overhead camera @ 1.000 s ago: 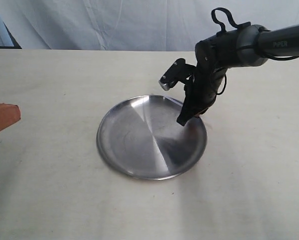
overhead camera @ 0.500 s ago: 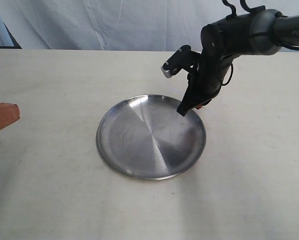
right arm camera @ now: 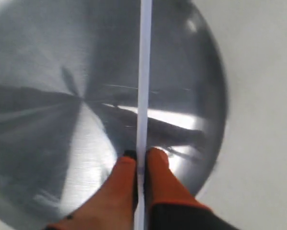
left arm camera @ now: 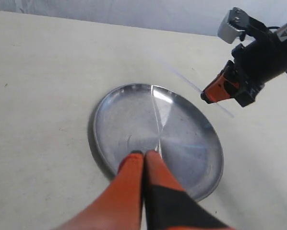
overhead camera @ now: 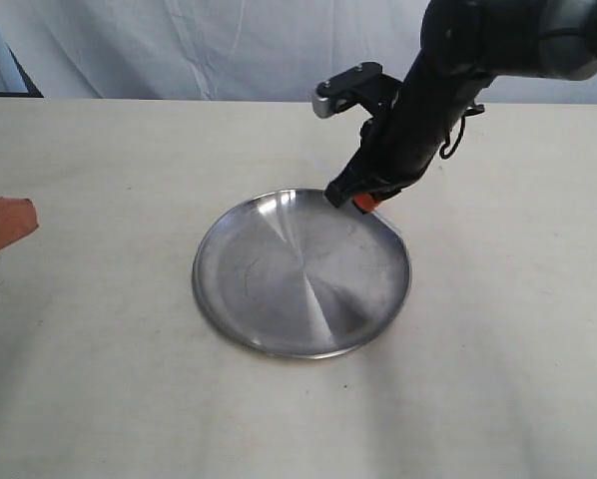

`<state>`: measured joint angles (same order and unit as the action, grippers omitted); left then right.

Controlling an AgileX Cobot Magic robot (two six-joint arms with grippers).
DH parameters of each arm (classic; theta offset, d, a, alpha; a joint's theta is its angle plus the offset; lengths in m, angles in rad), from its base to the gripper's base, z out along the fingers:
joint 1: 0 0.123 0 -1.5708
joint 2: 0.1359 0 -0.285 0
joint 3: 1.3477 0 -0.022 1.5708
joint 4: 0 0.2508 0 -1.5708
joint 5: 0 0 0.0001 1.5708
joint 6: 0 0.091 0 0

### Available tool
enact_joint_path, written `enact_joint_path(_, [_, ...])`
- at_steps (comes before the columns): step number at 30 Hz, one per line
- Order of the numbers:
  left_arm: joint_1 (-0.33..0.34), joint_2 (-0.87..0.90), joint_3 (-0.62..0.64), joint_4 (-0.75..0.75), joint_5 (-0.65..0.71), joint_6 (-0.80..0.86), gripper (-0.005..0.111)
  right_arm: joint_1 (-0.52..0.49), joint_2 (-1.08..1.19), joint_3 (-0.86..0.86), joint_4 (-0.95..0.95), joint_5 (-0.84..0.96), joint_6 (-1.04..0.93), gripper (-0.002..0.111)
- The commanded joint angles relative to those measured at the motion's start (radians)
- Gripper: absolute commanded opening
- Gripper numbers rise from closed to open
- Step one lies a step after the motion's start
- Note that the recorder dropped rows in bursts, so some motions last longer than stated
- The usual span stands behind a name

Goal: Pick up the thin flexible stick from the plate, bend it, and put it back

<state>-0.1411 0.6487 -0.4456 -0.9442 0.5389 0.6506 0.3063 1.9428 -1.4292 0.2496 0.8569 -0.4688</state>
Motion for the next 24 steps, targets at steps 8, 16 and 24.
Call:
enact_joint_path(8, [-0.002, 0.031, -0.003, -0.17, -0.09, -0.045, 0.037, -0.004, -0.235, 0.263, 0.542, 0.01, -0.351, -0.001])
enact_joint_path(16, [-0.002, 0.183, -0.003, -0.43, 0.033, -0.038, 0.048, 0.053, -0.33, 0.432, 0.946, 0.102, -0.622, -0.001])
enact_joint_path(24, [-0.002, 0.286, -0.003, -0.556, 0.188, 0.105, 0.048, 0.154, -0.345, 0.446, 1.128, 0.098, -0.687, -0.001])
